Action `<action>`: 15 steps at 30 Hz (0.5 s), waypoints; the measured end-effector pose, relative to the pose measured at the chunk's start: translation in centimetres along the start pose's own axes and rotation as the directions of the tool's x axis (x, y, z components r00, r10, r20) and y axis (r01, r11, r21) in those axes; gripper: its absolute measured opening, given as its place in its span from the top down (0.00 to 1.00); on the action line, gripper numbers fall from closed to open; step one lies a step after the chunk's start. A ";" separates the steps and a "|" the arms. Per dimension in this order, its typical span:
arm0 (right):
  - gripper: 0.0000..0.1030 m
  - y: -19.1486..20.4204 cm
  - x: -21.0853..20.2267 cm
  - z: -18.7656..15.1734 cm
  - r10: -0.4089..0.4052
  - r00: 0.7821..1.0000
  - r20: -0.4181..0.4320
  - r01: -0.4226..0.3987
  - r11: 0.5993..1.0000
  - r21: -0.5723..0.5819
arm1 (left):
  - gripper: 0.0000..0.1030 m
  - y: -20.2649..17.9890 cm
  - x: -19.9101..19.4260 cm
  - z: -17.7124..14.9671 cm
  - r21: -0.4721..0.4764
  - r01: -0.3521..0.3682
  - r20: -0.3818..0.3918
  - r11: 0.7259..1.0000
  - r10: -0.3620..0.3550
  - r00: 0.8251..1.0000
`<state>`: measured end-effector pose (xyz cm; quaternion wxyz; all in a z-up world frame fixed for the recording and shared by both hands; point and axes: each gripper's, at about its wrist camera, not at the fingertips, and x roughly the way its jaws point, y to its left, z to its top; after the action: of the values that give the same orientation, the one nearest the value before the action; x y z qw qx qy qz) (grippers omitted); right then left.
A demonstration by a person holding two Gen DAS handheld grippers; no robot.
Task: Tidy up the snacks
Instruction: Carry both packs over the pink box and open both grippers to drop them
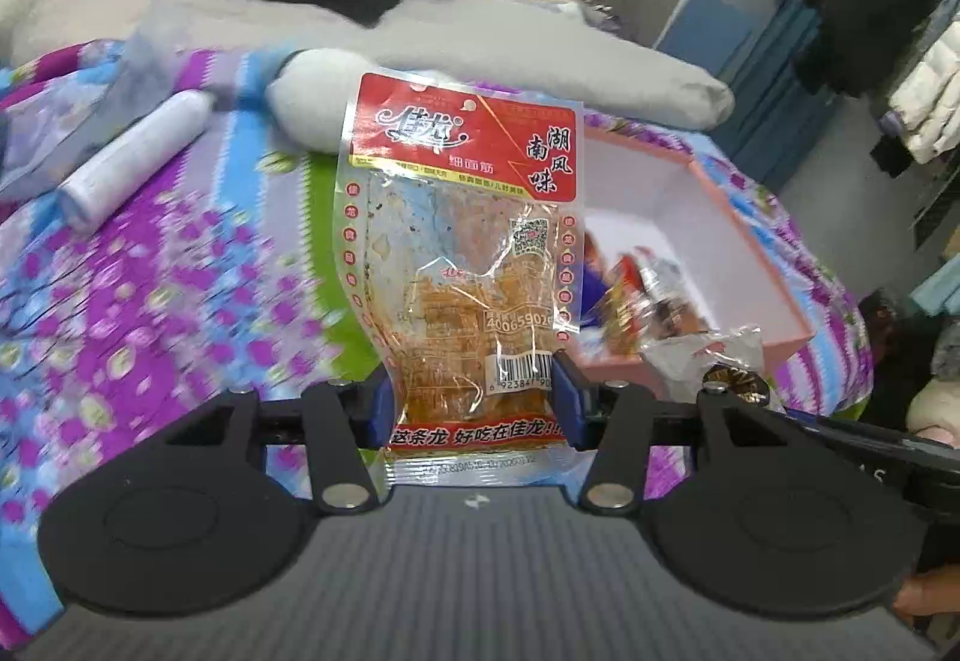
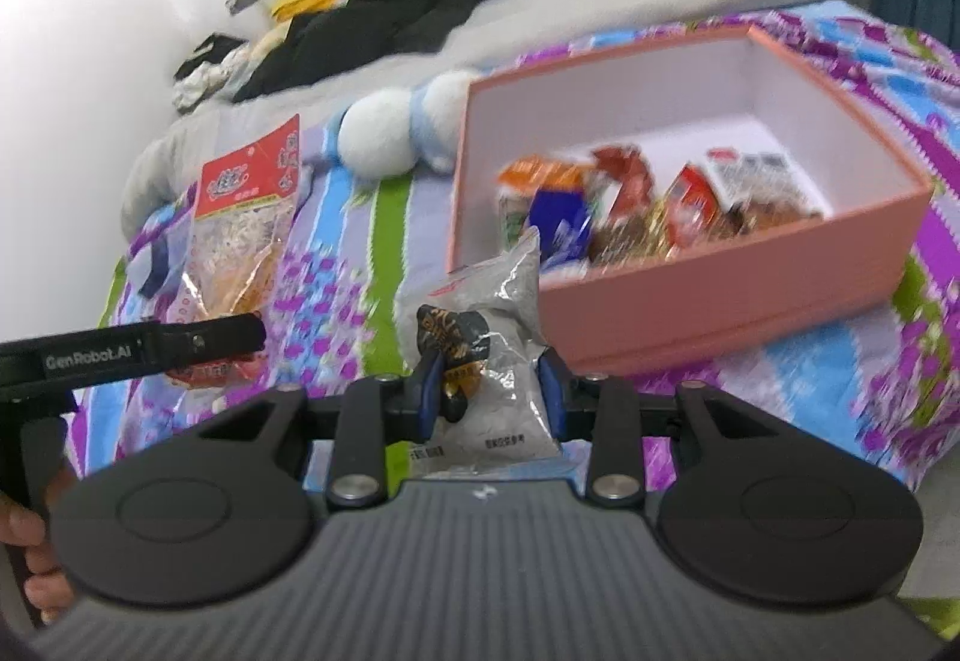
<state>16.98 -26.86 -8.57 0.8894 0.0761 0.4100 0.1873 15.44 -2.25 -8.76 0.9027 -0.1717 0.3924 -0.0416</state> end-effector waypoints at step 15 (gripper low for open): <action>0.64 -7.4 5.3 8.6 -0.082 0.994 0.076 0.081 0.996 0.023 | 0.44 -6.5 11.4 9.3 0.097 0.111 -0.038 0.989 -0.108 0.993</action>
<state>28.62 -31.38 -8.85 0.9106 0.0750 0.3802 0.1437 30.38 -8.19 -8.59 0.8999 -0.1474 0.3945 -0.1133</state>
